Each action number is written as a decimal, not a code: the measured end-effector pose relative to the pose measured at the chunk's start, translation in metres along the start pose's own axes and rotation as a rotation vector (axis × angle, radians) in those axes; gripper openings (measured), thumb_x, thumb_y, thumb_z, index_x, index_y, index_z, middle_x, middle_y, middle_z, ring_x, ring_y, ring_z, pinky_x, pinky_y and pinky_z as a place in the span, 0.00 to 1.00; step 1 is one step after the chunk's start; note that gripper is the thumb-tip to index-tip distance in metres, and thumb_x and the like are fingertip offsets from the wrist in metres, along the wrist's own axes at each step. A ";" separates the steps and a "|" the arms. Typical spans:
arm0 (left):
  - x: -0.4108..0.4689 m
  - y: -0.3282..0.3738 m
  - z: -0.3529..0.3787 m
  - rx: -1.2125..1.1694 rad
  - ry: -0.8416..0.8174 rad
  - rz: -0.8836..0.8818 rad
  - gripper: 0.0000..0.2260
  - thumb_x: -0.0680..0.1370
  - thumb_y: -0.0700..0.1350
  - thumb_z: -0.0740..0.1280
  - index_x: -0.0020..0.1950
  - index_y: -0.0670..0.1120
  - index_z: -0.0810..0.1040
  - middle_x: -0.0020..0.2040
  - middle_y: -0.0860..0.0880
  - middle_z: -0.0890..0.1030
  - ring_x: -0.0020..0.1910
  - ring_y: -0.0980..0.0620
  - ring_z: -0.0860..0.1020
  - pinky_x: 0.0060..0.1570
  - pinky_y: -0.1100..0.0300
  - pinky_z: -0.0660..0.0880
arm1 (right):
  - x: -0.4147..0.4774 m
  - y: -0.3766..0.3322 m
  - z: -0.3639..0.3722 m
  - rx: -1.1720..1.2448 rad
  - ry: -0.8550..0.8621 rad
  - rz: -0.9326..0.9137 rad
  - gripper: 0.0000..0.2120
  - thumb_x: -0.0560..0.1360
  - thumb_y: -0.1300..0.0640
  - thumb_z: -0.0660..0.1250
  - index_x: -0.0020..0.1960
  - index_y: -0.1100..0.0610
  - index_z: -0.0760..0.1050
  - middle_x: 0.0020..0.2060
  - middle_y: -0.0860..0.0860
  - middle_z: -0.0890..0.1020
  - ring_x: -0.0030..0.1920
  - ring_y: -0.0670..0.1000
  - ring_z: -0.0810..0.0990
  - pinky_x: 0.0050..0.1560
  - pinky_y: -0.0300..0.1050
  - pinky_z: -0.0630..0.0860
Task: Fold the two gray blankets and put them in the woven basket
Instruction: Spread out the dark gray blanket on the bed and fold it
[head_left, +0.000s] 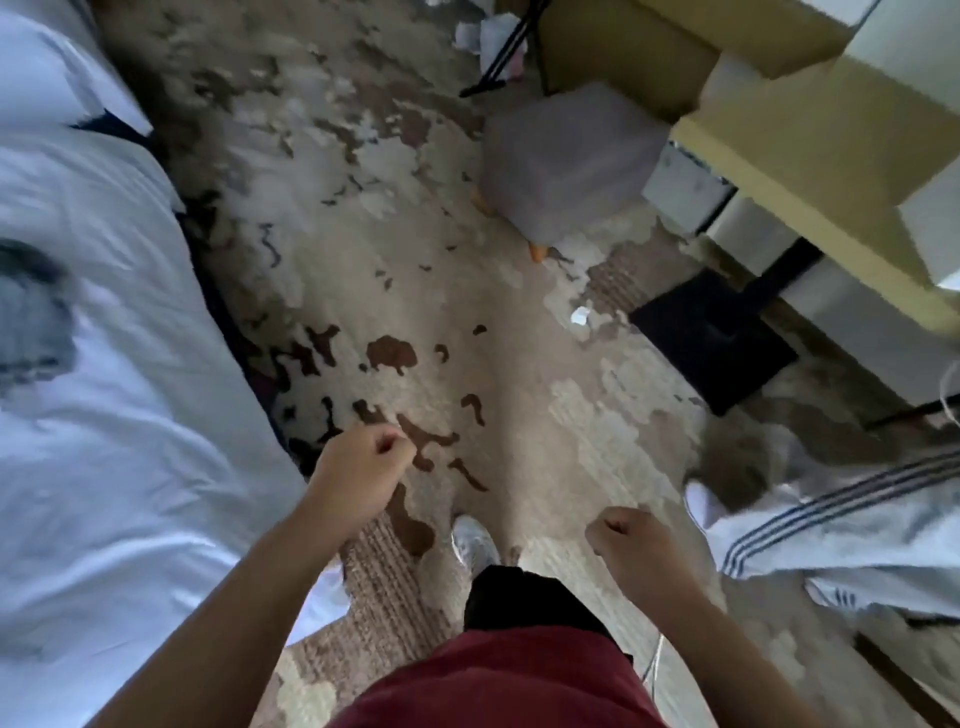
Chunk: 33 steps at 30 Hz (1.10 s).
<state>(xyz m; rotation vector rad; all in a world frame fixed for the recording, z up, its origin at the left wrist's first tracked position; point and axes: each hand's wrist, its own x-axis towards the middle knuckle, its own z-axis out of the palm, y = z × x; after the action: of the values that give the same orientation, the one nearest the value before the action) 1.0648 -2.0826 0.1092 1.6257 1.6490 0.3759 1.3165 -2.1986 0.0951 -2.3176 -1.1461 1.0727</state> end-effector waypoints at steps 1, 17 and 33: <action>0.012 -0.008 -0.014 -0.003 0.024 -0.057 0.13 0.76 0.45 0.61 0.36 0.38 0.74 0.33 0.40 0.77 0.29 0.52 0.70 0.31 0.61 0.64 | 0.031 -0.031 0.002 -0.021 -0.054 -0.060 0.14 0.69 0.61 0.63 0.28 0.55 0.62 0.23 0.49 0.63 0.23 0.45 0.58 0.23 0.36 0.55; 0.082 -0.171 -0.166 -0.421 0.558 -0.953 0.13 0.73 0.43 0.63 0.28 0.46 0.75 0.25 0.50 0.74 0.24 0.55 0.69 0.26 0.62 0.65 | 0.204 -0.514 0.223 -0.289 -0.674 -0.885 0.12 0.68 0.59 0.61 0.32 0.63 0.60 0.26 0.52 0.58 0.26 0.48 0.57 0.26 0.40 0.52; 0.328 -0.313 -0.430 -0.591 0.877 -0.919 0.11 0.76 0.45 0.61 0.37 0.43 0.78 0.33 0.46 0.78 0.34 0.46 0.75 0.35 0.57 0.73 | 0.343 -0.696 0.387 -0.595 -0.886 -0.703 0.17 0.71 0.62 0.61 0.28 0.54 0.58 0.22 0.46 0.59 0.24 0.46 0.57 0.25 0.38 0.54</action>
<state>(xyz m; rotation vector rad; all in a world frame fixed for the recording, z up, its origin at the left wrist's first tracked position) 0.5830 -1.6868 0.0740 0.1330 2.3745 1.0318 0.7896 -1.5102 0.0817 -1.4217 -2.6363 1.6249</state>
